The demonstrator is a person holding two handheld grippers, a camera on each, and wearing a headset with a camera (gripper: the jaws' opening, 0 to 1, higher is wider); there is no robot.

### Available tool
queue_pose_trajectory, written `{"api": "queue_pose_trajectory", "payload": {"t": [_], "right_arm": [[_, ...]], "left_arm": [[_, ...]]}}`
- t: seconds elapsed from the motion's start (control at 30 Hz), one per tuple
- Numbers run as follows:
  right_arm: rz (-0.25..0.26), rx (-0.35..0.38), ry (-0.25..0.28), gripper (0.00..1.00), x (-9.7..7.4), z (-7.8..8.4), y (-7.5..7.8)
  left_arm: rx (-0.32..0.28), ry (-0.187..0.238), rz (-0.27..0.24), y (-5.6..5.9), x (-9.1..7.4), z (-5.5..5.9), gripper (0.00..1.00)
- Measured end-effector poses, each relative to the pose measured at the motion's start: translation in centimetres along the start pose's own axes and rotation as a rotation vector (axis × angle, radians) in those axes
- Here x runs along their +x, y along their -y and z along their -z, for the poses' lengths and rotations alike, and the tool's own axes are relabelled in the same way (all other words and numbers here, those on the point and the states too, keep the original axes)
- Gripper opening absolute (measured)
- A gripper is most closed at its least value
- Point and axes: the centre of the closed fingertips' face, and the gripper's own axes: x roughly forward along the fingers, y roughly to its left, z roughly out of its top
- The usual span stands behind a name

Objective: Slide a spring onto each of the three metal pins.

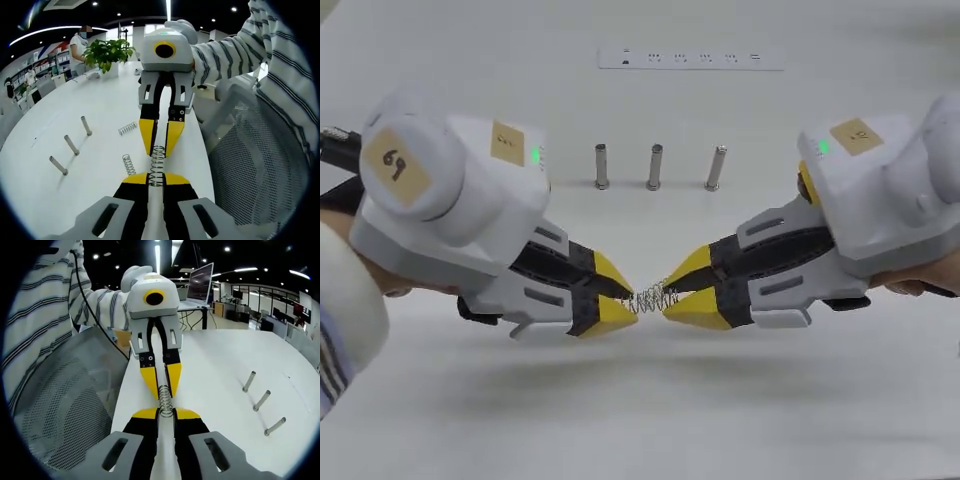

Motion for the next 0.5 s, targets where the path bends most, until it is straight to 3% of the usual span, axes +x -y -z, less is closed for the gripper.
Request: {"api": "queue_pose_trajectory", "payload": {"t": [0.2, 0.3, 0.5], "right_arm": [[-0.003, -0.004, -0.017, 0.08, -0.18, -0.15, -0.04], [-0.003, 0.037, -0.009, 0.08, -0.26, -0.41, -0.02], [-0.004, 0.012, -0.039, 0.08, -0.35, -0.50, -0.19]], "left_arm": [[-0.008, 0.013, -0.003, 0.06, 0.14, -0.05, 0.02], [-0.014, 0.015, -0.006, 0.05, 0.20, -0.01, 0.02], [-0.008, 0.021, -0.010, 0.21, 0.34, -0.22, 0.02]]}}
